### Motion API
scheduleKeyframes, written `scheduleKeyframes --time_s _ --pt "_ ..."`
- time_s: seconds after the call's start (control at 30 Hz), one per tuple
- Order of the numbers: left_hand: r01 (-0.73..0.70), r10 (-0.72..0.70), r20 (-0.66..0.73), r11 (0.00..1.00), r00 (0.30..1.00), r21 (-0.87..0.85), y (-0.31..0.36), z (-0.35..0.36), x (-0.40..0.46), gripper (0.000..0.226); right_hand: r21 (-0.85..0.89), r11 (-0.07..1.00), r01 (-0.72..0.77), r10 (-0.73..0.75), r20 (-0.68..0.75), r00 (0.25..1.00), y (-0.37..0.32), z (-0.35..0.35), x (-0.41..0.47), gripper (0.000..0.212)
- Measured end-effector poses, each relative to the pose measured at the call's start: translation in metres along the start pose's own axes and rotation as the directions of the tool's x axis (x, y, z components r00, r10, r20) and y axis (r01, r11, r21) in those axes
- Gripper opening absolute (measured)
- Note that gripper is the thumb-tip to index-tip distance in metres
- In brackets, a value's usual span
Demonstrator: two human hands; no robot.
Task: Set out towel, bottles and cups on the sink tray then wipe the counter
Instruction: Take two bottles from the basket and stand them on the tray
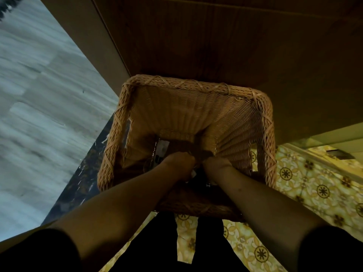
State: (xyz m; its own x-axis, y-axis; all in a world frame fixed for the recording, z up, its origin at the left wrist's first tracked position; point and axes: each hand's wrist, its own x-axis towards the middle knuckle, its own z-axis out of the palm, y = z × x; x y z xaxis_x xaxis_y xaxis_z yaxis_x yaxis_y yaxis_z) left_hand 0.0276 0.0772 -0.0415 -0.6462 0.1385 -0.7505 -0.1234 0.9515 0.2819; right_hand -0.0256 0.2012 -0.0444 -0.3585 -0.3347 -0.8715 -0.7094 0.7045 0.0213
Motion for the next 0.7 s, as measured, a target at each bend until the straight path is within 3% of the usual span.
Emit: scheduleKeyframes --time_s 0.13,0.3,0.47,0.7 --pt "-0.037 0.034 -0.068 0.998 0.997 -0.049 -0.001 -0.012 -0.015 0.016 0.106 0.994 -0.013 0.022 -0.089 0.996 0.005 -0.006 -0.020 0.045" --pt "-0.085 0.074 -0.295 0.996 0.953 -0.025 0.001 -0.033 -0.056 0.023 0.236 0.968 0.082 -0.022 -0.245 0.969 0.024 -0.037 -0.070 0.037" --pt "-0.089 0.010 -0.457 0.984 0.889 -0.151 0.010 -0.060 -0.111 0.023 0.158 0.974 0.165 -0.087 -0.411 0.907 0.040 -0.069 -0.122 0.021" --pt "0.073 -0.233 -0.680 0.964 0.695 -0.256 0.046 -0.065 -0.202 0.004 -0.065 0.944 0.325 -0.301 -0.576 0.760 0.045 -0.109 -0.182 0.019"
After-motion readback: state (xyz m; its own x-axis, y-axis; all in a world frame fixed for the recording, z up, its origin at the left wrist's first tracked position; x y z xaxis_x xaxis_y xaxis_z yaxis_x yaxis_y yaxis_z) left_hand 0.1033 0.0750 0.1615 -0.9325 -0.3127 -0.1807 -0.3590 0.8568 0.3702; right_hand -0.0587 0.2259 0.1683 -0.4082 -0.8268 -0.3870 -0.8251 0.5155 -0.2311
